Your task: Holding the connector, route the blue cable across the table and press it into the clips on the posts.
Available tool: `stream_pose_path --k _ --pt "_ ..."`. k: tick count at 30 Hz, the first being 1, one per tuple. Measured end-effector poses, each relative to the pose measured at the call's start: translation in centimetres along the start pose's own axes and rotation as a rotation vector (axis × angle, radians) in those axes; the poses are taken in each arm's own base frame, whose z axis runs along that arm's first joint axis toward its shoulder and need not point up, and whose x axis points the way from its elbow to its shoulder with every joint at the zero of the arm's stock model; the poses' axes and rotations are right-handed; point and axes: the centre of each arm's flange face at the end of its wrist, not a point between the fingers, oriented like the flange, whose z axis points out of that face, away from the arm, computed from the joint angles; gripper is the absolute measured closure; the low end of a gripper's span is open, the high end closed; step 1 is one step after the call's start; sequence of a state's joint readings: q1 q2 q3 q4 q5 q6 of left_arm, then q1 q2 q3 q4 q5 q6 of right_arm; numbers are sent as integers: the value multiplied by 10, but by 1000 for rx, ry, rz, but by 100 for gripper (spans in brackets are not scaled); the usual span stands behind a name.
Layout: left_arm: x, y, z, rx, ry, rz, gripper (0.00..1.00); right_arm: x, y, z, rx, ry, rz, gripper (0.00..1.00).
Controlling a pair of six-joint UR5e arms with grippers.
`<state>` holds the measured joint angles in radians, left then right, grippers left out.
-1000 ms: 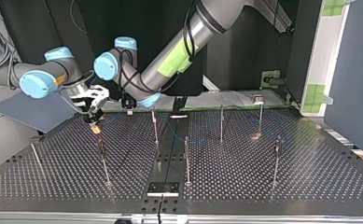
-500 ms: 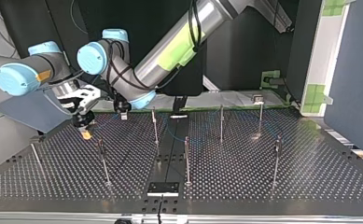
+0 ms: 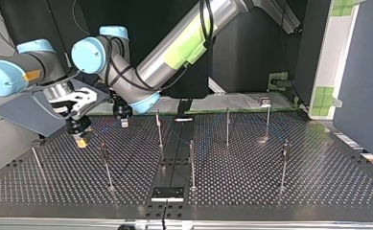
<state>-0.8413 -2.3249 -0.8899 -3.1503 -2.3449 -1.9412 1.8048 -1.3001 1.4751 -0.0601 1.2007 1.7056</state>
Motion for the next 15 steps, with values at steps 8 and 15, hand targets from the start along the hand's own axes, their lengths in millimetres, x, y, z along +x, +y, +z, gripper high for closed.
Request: stream_pose_path --k 8,15 --pt "-4 2 12 16 -20 -4 100 6 -5 0 14 6 -3 100" --pt "-10 3 27 40 -58 -10 100 15 -4 0 13 18 -6 100"
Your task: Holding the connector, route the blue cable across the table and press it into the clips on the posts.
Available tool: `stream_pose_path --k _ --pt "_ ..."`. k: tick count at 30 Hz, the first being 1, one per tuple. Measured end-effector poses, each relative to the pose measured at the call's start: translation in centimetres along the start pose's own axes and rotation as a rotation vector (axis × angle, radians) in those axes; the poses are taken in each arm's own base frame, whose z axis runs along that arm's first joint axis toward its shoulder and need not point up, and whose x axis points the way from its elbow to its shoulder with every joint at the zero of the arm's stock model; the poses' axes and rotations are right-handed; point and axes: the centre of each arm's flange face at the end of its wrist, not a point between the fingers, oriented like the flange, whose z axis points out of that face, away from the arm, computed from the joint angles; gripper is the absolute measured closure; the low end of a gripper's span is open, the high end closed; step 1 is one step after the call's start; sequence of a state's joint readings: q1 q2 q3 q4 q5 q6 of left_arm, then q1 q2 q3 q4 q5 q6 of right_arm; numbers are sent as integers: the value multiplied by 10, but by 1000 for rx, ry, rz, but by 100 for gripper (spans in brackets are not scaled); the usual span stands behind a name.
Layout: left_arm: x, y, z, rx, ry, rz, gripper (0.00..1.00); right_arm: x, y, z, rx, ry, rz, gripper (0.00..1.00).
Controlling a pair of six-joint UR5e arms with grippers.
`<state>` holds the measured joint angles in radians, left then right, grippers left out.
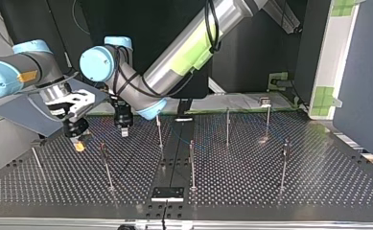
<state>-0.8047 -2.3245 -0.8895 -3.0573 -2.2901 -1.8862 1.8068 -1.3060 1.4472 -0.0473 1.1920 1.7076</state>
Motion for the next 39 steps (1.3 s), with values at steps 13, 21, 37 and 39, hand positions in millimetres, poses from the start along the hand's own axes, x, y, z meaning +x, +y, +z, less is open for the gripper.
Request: stream_pose_path --k 13,21,37,39 --pt "-7 3 16 6 -54 -34 100 20 -1 4 18 36 -14 100" --pt "-8 2 19 16 -67 -39 100 27 -7 6 47 48 -21 100" --pt "-15 4 37 51 -124 -55 100 28 -5 8 55 62 -28 100" --pt "-16 5 41 56 -137 -61 100 28 -4 9 58 67 -29 100"
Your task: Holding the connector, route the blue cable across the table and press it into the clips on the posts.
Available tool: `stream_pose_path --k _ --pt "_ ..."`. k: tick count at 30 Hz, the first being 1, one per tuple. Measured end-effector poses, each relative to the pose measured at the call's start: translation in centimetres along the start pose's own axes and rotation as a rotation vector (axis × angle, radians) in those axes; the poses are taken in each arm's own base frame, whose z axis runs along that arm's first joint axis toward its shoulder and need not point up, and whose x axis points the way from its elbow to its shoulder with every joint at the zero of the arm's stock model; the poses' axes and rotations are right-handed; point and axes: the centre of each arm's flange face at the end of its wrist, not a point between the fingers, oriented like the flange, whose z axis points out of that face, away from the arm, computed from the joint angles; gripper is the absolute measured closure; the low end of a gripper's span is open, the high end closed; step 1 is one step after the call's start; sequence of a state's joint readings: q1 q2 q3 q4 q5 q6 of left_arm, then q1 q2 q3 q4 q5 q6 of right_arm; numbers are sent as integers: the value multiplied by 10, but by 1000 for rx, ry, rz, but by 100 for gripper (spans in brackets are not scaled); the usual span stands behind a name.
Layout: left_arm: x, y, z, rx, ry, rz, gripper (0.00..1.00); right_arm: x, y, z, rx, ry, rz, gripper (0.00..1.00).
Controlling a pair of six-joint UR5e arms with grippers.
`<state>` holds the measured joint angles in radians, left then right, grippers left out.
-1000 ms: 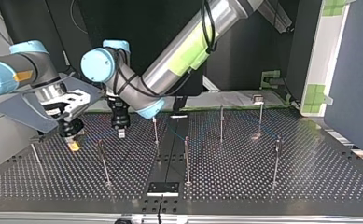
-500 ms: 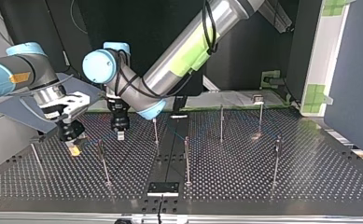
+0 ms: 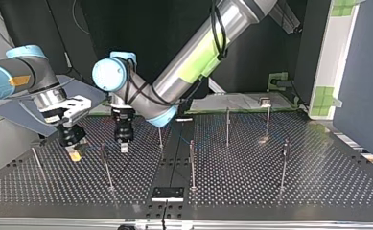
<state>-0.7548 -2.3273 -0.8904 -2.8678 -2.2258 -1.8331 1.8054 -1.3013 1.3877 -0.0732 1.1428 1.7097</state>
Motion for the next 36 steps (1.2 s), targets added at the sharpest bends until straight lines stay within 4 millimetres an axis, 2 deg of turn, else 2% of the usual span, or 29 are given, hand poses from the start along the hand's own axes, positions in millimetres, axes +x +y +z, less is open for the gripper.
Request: stream_pose_path --k 9,19,20,21,23,24,26,27,28,29,31,36 --pt "-1 4 11 24 -17 -7 100 -18 6 11 25 -12 6 100" --pt "0 9 16 34 -11 -3 100 -17 16 13 22 4 8 100" --pt "0 9 15 34 -9 -2 92 -17 17 13 21 5 9 100" --pt "0 8 14 35 -5 -2 92 -16 19 13 21 5 9 100" --pt "1 8 13 36 1 -2 62 -16 21 12 19 6 9 100" --pt "2 7 11 36 8 -3 62 -16 22 12 19 6 9 100" --pt "3 6 8 36 19 -3 37 -16 23 12 19 6 9 100" --pt "4 5 6 36 28 -1 37 -16 23 12 19 7 9 100" --pt "5 5 4 37 35 0 16 -16 24 12 20 7 9 100" --pt "5 4 3 37 41 1 4 -15 24 12 20 8 8 100" --pt "7 2 -2 38 56 3 0 -15 24 12 23 7 8 100" --pt "10 0 -11 33 93 9 0 -15 24 12 27 6 7 100"
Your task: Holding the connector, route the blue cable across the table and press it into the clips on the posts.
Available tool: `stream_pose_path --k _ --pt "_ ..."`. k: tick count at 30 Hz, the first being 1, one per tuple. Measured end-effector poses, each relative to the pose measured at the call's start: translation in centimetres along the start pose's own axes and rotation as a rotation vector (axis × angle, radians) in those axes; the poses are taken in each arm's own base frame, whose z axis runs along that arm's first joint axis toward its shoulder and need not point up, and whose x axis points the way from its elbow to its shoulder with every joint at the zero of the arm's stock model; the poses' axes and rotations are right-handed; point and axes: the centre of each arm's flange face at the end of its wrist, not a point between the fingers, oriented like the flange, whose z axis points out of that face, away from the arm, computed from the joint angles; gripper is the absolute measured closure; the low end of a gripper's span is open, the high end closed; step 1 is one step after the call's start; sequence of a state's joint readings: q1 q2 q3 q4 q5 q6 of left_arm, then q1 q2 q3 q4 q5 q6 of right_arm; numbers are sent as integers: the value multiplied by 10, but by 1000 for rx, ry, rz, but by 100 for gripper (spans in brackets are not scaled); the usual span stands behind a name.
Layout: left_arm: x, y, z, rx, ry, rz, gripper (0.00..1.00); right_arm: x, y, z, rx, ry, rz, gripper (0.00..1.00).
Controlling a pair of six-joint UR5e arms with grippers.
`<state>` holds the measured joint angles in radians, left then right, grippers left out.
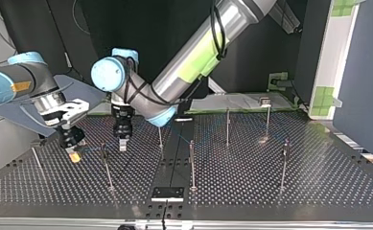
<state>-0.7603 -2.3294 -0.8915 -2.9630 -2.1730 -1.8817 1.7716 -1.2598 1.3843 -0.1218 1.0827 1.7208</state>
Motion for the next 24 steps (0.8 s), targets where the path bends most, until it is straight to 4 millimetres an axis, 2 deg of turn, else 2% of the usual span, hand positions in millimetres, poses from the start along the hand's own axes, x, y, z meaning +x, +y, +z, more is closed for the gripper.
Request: stream_pose_path --k 5,11,17,24 --pt "3 -1 -6 -7 24 7 0 1 1 0 2 0 0 100" --pt "10 -7 -30 -32 64 17 0 1 2 -1 0 1 2 100" --pt "-6 -9 -52 -52 59 16 0 1 4 -1 -3 1 2 100" --pt "-26 -23 -78 -21 23 -22 0 1 4 -1 -3 -1 3 100"
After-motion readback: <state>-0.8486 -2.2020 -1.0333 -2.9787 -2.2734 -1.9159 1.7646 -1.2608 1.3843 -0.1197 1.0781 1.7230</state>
